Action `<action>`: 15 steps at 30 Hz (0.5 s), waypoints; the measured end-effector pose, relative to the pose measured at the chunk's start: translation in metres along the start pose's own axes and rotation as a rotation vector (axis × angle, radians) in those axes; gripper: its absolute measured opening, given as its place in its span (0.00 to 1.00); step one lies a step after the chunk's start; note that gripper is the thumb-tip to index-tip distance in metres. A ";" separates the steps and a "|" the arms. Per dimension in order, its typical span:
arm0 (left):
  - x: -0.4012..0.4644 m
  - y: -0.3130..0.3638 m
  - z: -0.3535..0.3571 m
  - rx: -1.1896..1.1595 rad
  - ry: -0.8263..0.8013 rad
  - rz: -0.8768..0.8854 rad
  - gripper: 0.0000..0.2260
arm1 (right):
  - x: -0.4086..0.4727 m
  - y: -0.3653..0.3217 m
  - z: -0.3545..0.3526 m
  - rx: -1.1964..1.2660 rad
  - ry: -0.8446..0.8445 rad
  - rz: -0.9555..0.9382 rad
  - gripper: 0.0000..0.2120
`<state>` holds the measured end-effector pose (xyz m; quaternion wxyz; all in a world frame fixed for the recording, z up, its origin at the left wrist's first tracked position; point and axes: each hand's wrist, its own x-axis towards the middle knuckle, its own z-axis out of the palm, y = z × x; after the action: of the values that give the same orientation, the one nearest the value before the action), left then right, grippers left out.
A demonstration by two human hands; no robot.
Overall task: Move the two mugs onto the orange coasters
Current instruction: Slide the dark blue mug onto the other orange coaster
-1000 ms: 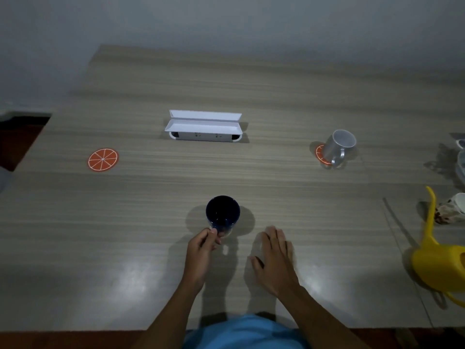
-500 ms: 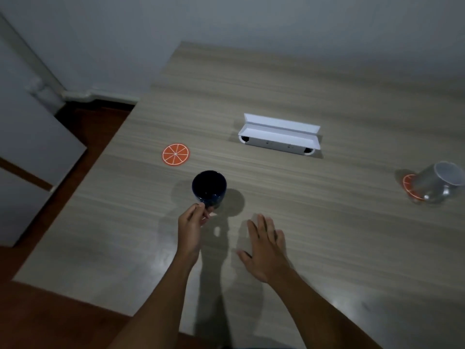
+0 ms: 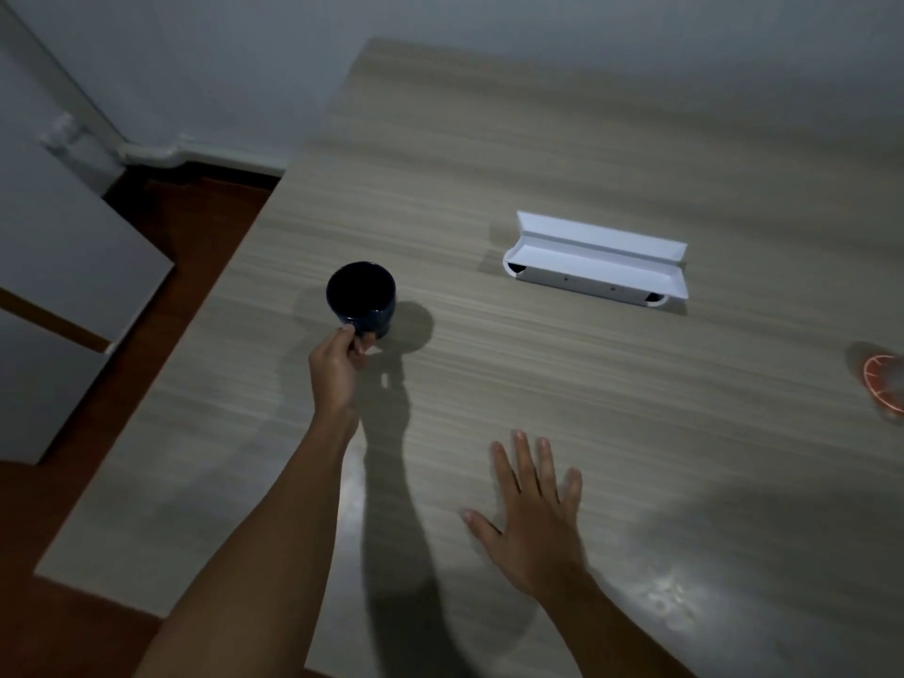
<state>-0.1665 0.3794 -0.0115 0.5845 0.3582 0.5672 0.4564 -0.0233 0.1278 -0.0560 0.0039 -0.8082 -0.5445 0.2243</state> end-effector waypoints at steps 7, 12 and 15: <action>0.037 0.007 0.010 -0.019 0.051 0.004 0.15 | 0.002 0.000 0.007 -0.005 0.033 0.008 0.42; 0.057 0.013 0.017 -0.066 0.067 -0.017 0.15 | 0.002 0.000 0.007 -0.003 0.033 0.008 0.42; 0.065 0.013 0.018 -0.061 0.070 -0.023 0.15 | 0.002 -0.001 0.006 -0.016 0.027 0.007 0.42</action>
<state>-0.1543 0.4461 -0.0192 0.5803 0.3175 0.5770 0.4791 -0.0255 0.1282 -0.0621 0.0041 -0.8129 -0.5436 0.2091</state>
